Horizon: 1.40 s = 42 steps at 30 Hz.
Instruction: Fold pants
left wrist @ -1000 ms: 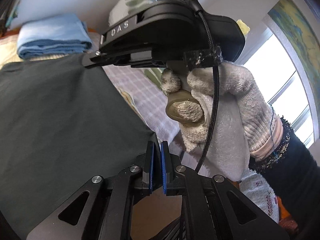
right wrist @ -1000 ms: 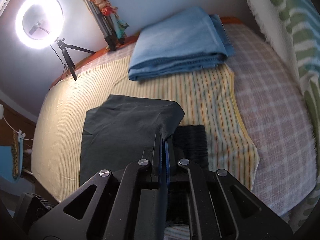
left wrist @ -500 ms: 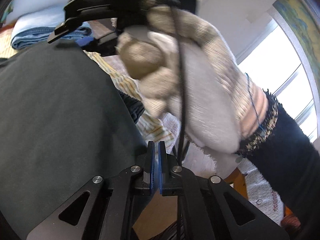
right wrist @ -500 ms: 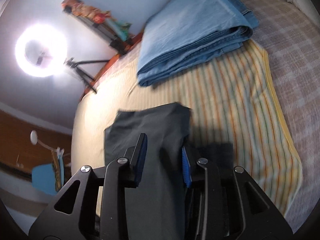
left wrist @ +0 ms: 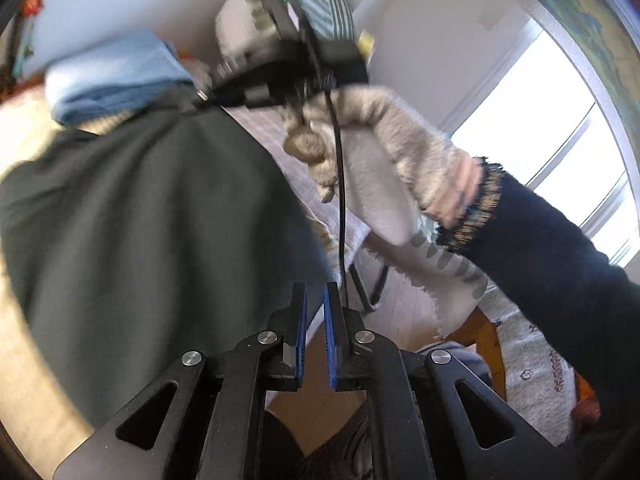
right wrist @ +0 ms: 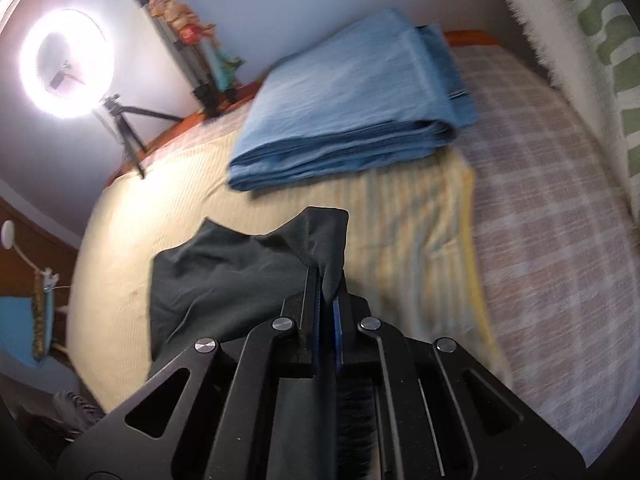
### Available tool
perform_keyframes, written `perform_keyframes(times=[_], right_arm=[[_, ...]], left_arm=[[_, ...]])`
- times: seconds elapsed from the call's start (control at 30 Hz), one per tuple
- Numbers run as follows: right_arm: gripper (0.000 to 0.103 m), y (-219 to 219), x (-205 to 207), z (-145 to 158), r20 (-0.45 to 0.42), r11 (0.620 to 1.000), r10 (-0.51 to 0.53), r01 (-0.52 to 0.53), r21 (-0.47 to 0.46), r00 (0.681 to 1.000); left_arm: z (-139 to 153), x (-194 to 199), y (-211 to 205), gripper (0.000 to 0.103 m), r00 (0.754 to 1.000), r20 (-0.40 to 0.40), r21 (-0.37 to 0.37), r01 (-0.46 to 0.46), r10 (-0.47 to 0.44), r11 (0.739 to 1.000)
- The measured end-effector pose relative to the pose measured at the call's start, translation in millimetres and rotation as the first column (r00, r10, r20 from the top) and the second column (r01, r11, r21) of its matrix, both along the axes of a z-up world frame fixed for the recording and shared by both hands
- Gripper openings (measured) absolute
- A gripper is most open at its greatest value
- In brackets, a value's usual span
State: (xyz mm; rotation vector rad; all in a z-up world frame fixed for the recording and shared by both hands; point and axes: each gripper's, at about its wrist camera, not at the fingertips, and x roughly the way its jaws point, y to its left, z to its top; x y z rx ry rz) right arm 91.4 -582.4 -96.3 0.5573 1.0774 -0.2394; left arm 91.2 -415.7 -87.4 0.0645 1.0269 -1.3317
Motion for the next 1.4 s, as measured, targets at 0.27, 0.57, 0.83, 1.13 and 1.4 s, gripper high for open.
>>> perform_keyframes(times=[0.27,0.57,0.83,1.13,1.4], right_arm=[[0.015,-7,-30,4,0.013,0.997,-0.040,0.039,0.071,0.999],[0.023,54,-107,47,0.032,0.998,0.012,-0.010,-0.062,0.999],[0.023,79,-94,11,-0.164,0.969,0.095,-0.129,-0.211,0.982],[0.033,59,-101,25,-0.115,0.980,0.085,-0.104,-0.171,0.990],[0.072,10,-91,15,0.020,0.992,0.028,-0.030,0.125,0.999]], left_arm=[[-14,37,33,0.007,0.982,0.130,0.109,-0.149,0.134,0.983],[-46,26,46,0.016,0.981,0.139,0.170,-0.160,0.137,0.972],[-62,0,47,0.023,0.973,0.189,0.175,-0.164,0.131,0.971],[-26,26,95,0.044,0.967,0.129,0.163,-0.238,0.218,0.958],[-36,92,113,0.044,0.929,-0.087,0.164,-0.342,0.359,0.925]])
